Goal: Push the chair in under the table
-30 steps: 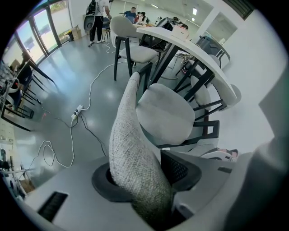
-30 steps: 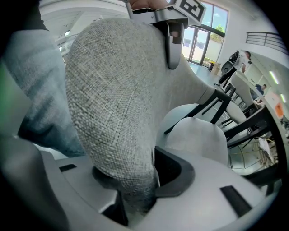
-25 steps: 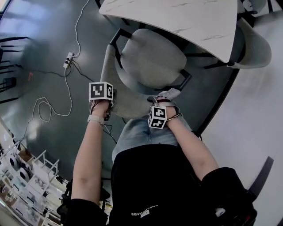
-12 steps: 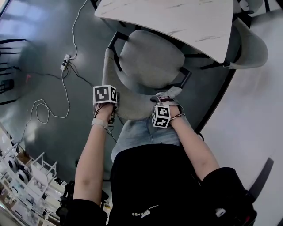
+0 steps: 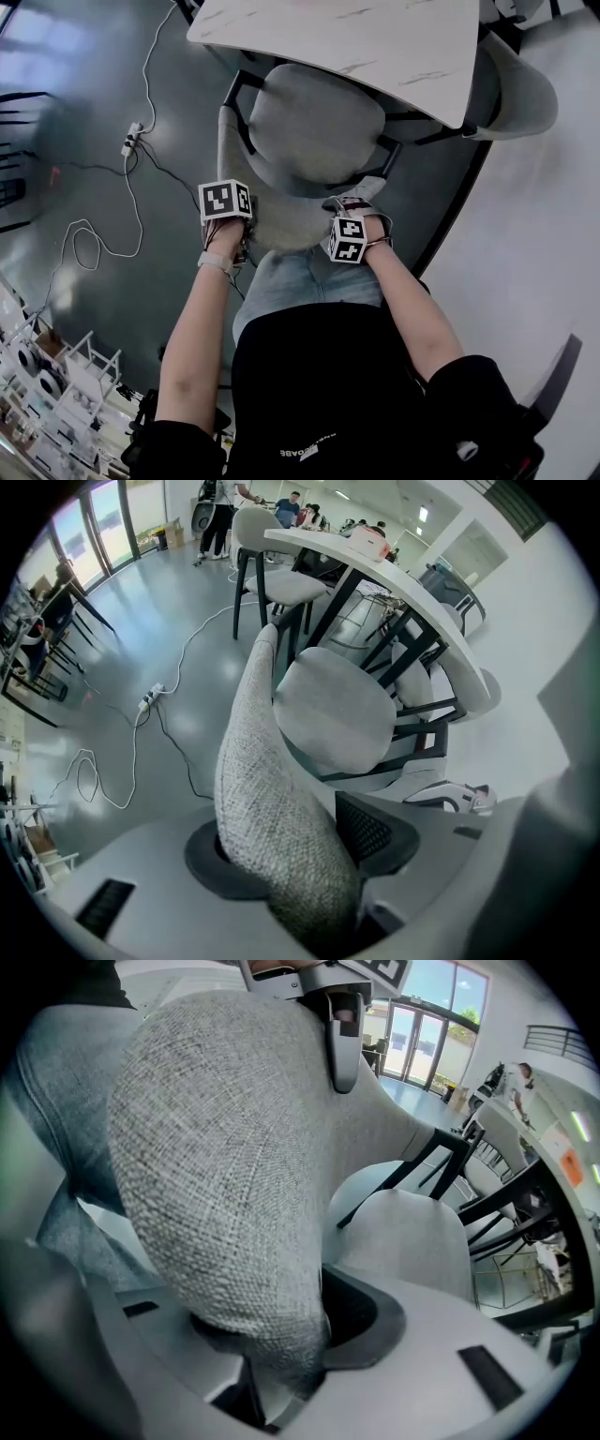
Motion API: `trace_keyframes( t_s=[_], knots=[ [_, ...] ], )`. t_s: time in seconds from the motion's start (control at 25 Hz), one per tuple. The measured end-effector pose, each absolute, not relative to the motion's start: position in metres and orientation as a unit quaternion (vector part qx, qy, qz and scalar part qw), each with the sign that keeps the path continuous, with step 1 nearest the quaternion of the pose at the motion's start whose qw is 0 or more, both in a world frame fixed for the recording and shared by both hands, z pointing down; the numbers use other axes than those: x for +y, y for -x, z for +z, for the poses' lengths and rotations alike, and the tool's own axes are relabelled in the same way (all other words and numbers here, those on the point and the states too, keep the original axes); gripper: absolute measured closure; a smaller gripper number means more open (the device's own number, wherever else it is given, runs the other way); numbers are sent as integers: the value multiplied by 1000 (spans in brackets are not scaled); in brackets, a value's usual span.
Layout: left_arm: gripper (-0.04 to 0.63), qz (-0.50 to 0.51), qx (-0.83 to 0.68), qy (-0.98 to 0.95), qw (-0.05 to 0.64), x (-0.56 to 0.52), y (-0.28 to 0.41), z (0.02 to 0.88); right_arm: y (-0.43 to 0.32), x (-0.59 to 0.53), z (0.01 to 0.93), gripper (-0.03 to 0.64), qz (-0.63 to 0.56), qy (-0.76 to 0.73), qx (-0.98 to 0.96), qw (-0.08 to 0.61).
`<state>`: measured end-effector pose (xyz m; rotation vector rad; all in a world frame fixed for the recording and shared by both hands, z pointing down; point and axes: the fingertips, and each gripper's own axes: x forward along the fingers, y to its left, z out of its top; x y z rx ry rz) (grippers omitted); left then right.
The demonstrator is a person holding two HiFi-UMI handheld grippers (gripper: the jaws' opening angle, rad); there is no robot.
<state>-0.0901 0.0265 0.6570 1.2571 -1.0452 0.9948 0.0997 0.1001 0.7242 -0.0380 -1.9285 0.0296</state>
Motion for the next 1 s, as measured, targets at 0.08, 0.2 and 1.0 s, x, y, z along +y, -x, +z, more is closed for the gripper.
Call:
trace_keyframes(
  t_s=[0.08, 0.2, 1.0],
  knots=[
    [390, 428, -442, -539, 575, 23, 83, 656, -107, 96, 724, 467, 11, 17, -821, 571],
    [383, 434, -434, -543, 573, 20, 72, 656, -118, 92, 723, 466, 8, 22, -820, 572],
    [360, 432, -416, -553, 578, 10, 18, 658, -172, 76, 725, 466, 2, 34, -811, 584]
  ],
)
